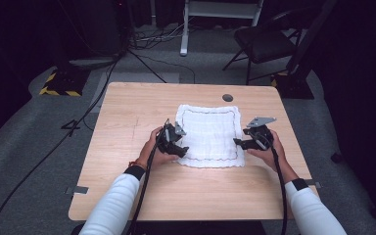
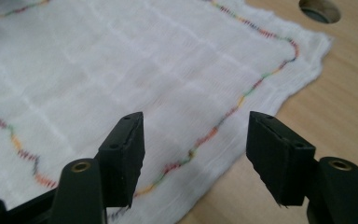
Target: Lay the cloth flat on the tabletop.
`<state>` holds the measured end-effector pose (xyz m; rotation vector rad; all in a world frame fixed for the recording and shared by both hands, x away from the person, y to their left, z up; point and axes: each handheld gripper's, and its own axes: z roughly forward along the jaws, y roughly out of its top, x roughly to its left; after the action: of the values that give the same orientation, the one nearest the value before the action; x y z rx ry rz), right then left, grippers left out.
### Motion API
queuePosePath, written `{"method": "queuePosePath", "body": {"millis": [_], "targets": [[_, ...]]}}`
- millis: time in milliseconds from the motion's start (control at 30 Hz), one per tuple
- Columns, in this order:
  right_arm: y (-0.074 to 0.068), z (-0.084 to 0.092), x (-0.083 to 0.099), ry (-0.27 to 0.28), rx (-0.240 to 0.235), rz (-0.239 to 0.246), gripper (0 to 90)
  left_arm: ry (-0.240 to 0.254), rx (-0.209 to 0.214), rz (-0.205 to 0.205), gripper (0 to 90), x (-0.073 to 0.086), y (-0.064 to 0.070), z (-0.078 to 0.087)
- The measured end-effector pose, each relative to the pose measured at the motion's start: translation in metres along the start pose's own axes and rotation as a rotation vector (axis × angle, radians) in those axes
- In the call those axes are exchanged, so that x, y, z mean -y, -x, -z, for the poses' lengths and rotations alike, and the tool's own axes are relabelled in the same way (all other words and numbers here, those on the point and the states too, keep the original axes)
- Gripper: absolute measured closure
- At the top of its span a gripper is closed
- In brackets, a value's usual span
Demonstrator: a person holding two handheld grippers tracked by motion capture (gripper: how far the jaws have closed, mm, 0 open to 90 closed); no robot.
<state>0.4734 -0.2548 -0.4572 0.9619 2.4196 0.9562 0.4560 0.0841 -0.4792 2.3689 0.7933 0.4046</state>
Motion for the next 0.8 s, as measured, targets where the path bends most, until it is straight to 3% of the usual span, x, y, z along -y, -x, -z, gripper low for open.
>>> {"method": "queuePosePath", "body": {"millis": [133,300,400,500,600,800], "targets": [[-0.011,0.006,0.018,-0.023,-0.021,0.032,36.6,-0.007,0.033,-0.003,23.2,0.015,0.007,0.004],[-0.02,0.013,0.033,-0.042,-0.054,0.044,35.0,-0.003,0.04,0.019,23.7,0.027,0.009,0.009],[-0.025,0.014,0.039,-0.077,-0.028,0.071,34.6,-0.004,0.053,0.028,23.7,0.033,0.008,0.013],[-0.026,0.013,0.046,-0.108,-0.034,0.057,34.2,-0.009,0.085,0.048,23.7,0.039,0.007,0.017],[-0.027,0.015,0.052,-0.1,-0.047,0.047,34.9,-0.002,0.098,0.066,23.7,0.045,0.009,0.02],[-0.033,0.024,0.06,-0.101,-0.053,0.046,34.8,0.001,0.107,0.049,23.7,0.052,0.022,0.027]]}}
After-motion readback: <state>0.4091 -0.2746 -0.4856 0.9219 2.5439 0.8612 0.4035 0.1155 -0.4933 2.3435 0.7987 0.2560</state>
